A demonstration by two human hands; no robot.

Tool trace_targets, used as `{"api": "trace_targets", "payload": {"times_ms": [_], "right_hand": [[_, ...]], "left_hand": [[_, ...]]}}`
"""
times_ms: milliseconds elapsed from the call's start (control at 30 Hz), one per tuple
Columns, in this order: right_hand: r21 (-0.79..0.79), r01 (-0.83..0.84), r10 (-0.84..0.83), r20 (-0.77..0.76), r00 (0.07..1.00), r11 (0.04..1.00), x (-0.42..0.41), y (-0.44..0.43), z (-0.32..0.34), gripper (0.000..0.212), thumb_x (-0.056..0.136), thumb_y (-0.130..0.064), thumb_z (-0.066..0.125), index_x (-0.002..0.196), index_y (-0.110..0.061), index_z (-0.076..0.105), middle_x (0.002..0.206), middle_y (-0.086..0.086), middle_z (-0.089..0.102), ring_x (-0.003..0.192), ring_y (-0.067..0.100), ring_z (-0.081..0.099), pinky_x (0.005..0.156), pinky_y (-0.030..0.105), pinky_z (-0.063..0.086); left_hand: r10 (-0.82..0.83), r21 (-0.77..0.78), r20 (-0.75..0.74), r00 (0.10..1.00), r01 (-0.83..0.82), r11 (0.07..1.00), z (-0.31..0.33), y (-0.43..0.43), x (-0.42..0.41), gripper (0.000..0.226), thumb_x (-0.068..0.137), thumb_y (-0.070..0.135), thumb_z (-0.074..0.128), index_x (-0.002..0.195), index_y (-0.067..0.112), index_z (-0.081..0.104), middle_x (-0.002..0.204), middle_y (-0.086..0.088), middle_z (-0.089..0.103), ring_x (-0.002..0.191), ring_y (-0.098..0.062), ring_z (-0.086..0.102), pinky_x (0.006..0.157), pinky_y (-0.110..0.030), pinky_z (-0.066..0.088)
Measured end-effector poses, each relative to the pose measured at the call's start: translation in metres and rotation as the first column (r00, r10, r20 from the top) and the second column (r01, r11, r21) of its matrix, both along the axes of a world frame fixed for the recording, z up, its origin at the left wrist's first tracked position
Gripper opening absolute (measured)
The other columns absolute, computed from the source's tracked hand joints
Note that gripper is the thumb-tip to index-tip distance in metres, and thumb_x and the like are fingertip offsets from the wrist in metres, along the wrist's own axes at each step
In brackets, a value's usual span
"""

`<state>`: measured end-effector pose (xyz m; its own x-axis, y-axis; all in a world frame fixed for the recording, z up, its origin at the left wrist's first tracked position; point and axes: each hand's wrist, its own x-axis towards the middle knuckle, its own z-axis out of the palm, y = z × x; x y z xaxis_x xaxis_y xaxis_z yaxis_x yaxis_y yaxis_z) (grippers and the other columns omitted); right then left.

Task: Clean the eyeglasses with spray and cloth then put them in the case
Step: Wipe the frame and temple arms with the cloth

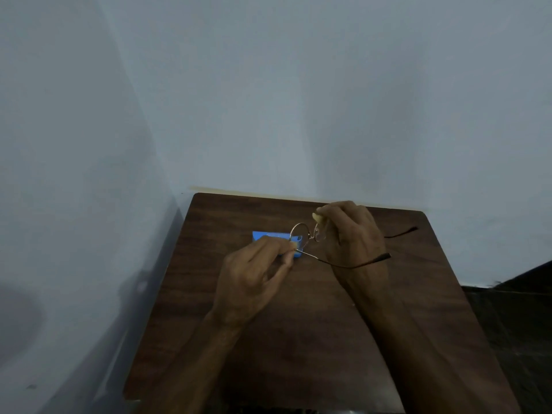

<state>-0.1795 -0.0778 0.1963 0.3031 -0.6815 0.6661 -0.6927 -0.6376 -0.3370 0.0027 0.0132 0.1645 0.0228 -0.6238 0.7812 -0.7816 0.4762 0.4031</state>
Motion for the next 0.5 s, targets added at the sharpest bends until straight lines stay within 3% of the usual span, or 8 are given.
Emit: {"api": "trace_targets", "payload": {"times_ms": [167, 267, 333, 400, 500], "right_hand": [[-0.032, -0.037, 0.037, 0.003, 0.999, 0.999, 0.005, 0.009, -0.003, 0.023, 0.08, 0.008, 0.077, 0.098, -0.007, 0.077, 0.101, 0.006, 0.074, 0.086, 0.028, 0.065, 0.07, 0.035, 0.054], [0.007, 0.094, -0.094, 0.025, 0.995, 0.996, 0.001, 0.003, -0.005, 0.014, 0.086, -0.002, 0.078, 0.099, -0.008, 0.076, 0.099, 0.007, 0.072, 0.084, 0.027, 0.066, 0.067, 0.039, 0.057], [0.038, 0.131, -0.132, 0.042, 0.99, 0.991, 0.002, 0.006, -0.001, 0.01, 0.093, -0.012, 0.07, 0.101, -0.009, 0.075, 0.1, 0.005, 0.071, 0.085, 0.025, 0.066, 0.069, 0.036, 0.056], [0.083, 0.14, -0.145, 0.048, 0.988, 0.987, 0.004, 0.015, 0.002, 0.012, 0.097, -0.016, 0.063, 0.101, -0.01, 0.073, 0.101, 0.003, 0.069, 0.087, 0.022, 0.065, 0.07, 0.035, 0.056], [0.077, 0.205, -0.21, 0.056, 0.976, 0.976, 0.006, 0.024, -0.003, 0.011, 0.091, -0.005, 0.071, 0.101, -0.01, 0.072, 0.102, 0.004, 0.068, 0.087, 0.021, 0.065, 0.068, 0.035, 0.056]], "left_hand": [[0.022, -0.052, 0.03, 0.999, -0.02, 0.998, -0.002, 0.003, -0.002, 0.013, 0.098, 0.01, 0.069, 0.101, 0.001, 0.078, 0.099, -0.009, 0.079, 0.088, -0.019, 0.076, 0.076, -0.036, 0.064], [0.012, -0.036, 0.026, 1.0, -0.011, 0.999, -0.004, 0.002, -0.004, 0.013, 0.099, 0.011, 0.068, 0.1, 0.001, 0.077, 0.098, -0.009, 0.079, 0.087, -0.019, 0.076, 0.074, -0.037, 0.064], [0.033, -0.015, -0.03, 0.999, -0.034, 0.999, -0.005, 0.003, -0.007, 0.012, 0.097, 0.012, 0.07, 0.099, 0.002, 0.077, 0.098, -0.007, 0.079, 0.089, -0.015, 0.075, 0.078, -0.033, 0.064], [0.07, 0.006, -0.144, 0.987, -0.07, 0.998, -0.004, 0.003, -0.011, 0.013, 0.094, 0.013, 0.073, 0.1, 0.003, 0.077, 0.1, -0.003, 0.078, 0.095, -0.004, 0.07, 0.088, -0.019, 0.059], [0.124, 0.067, -0.303, 0.945, -0.109, 0.992, -0.002, 0.003, -0.02, 0.013, 0.087, 0.005, 0.082, 0.099, 0.002, 0.078, 0.099, -0.003, 0.079, 0.094, -0.003, 0.072, 0.088, -0.017, 0.059]]}}
